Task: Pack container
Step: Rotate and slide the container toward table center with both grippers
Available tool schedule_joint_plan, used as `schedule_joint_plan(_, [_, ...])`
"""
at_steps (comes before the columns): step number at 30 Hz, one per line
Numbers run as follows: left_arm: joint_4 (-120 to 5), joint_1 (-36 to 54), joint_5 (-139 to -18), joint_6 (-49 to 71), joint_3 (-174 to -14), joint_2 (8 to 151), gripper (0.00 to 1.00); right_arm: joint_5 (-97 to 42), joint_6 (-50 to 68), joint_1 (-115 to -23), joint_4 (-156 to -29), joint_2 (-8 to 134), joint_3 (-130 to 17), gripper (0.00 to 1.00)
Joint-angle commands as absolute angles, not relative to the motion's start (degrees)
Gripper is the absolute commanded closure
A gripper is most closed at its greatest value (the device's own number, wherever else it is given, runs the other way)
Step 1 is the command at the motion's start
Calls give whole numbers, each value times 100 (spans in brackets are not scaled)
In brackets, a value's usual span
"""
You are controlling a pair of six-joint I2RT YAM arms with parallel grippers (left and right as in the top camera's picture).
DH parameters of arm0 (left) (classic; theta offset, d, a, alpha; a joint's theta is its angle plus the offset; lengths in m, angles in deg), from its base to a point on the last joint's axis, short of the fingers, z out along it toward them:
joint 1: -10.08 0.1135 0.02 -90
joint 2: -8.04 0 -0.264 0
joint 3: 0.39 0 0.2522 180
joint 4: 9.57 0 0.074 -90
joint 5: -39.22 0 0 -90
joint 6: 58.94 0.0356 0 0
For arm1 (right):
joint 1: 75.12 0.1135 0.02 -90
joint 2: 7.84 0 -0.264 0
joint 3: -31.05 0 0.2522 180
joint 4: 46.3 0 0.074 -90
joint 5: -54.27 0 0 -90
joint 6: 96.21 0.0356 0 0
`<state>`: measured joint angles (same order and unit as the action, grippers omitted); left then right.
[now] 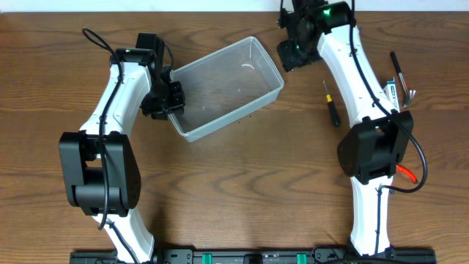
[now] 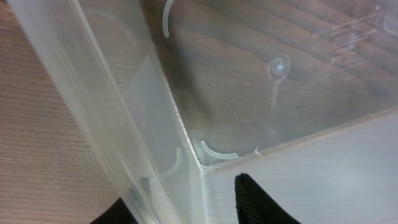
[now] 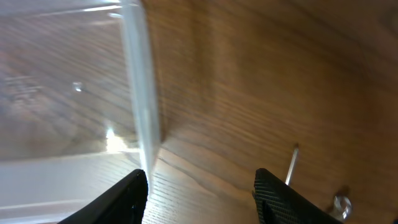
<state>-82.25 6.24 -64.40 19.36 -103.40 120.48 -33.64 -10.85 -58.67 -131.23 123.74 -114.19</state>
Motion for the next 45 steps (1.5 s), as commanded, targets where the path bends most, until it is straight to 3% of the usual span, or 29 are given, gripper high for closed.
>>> schedule_joint_plan(1, [-8238,624,-6515,2054,-10275,12076,64,-3122,-1380,-5692,-13034,12337,-11491,42])
schedule_joint_plan(20, [-8257,624,-6515,2052,-10275,12076,63,-3089,-1378,-5622,-13145,13021,-11450,51])
schedule_joint_plan(23, [-8260,624,-6515,2052,-10275,12076,63,-3074,-1378,-5590,-13200,13080,-11447,67])
schedule_joint_plan(25, [-8264,624,-6517,2052,-10275,12076,63,-3076,-1354,-5581,-13242,13083,-11447,85])
schedule_joint_plan(28, [-8288,624,-6515,2052,-10275,12076,63,-3085,-1330,-5574,-13421,13083,-11447,98])
schedule_joint_plan(45, [-8428,528,-6515,2058,-10275,12076,63,-3552,-316,-5574,-14946,13070,-11447,95])
